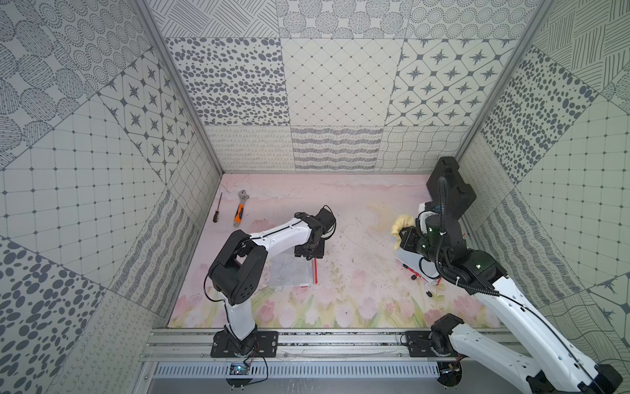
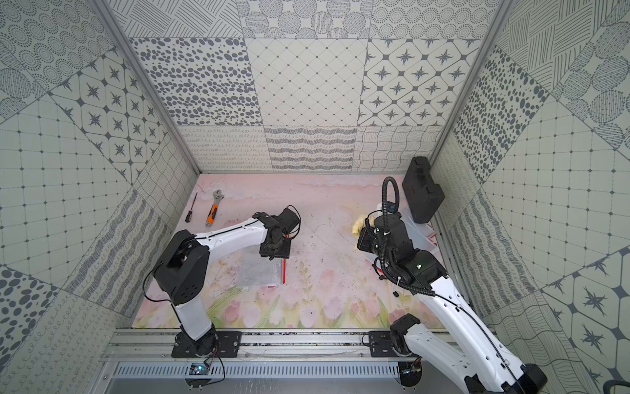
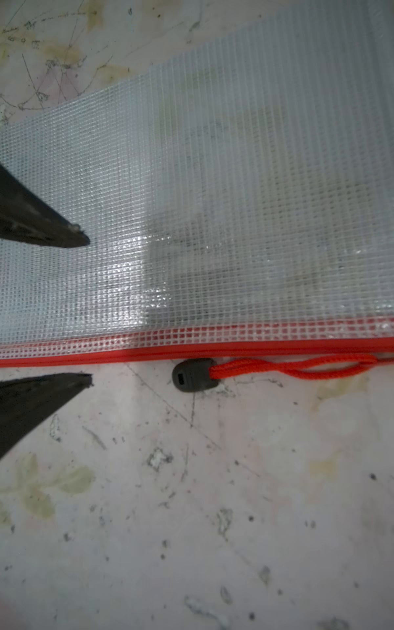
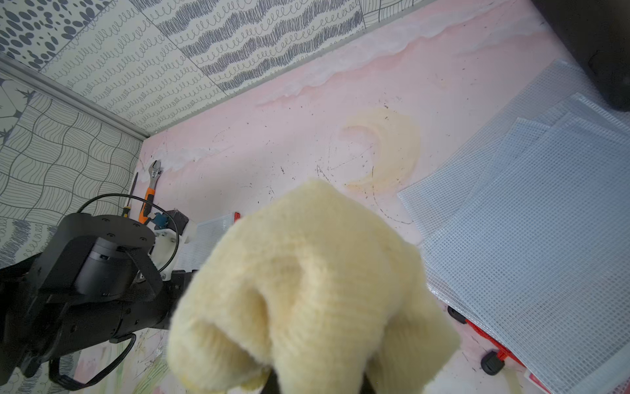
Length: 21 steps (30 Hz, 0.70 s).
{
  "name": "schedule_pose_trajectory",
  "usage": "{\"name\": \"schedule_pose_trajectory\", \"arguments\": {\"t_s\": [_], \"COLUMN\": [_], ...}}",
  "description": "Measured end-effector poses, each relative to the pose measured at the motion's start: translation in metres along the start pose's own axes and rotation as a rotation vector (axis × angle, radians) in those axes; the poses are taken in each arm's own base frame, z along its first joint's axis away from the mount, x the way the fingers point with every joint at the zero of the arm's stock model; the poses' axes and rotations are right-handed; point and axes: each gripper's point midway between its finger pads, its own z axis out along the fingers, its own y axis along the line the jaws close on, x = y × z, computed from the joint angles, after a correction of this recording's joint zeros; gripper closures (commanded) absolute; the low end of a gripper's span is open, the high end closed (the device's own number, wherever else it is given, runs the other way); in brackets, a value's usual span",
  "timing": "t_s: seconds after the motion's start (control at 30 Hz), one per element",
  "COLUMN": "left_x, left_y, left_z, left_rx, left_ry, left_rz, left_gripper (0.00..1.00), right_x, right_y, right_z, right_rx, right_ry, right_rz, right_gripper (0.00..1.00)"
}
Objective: Wipe the document bag
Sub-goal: Adjust the document bag at the center of the board.
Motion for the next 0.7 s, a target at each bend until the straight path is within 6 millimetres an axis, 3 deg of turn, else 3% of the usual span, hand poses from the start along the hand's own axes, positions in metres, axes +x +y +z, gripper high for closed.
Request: {"name": "schedule_pose_trajectory", "arguments": {"t_s": [0.1,0.2,0.27,0.47,0.7], "left_x": [0.003,0.004,0.004,-0.001,-0.010], "left_y": [-0.007,-0.013,-0.016,-0.024,-0.035], "left_z": [0.010,0.017,0.020,0.022,0.009], "left_rx": [0.008,0.009,0.006,0.005,0.029], "left_ry": [0.021,0.032,0.039,0.035,0.011], "left_rz": [0.005,0.005,0.012,0.007,0.014], "left_gripper": [0.44,0.56,0.58,0.97,1.00], "right_x": [0.002,0.003,0.003,0.004,0.005], "right_y": [-0.001,-0.001,-0.001,-0.001,-0.007], "right_z": [0.001,0.001,0.001,0.002,0.002], "right_rx": [0.001,-0.001,-0.002,0.000,0.026], "right_ry": [0.007,0.010,0.010,0.012,0.008], "right_rz": [0.004,0.005,0.005,0.004,0.000], "right_gripper": [1.00,1.00,1.00,1.00,1.00]}}
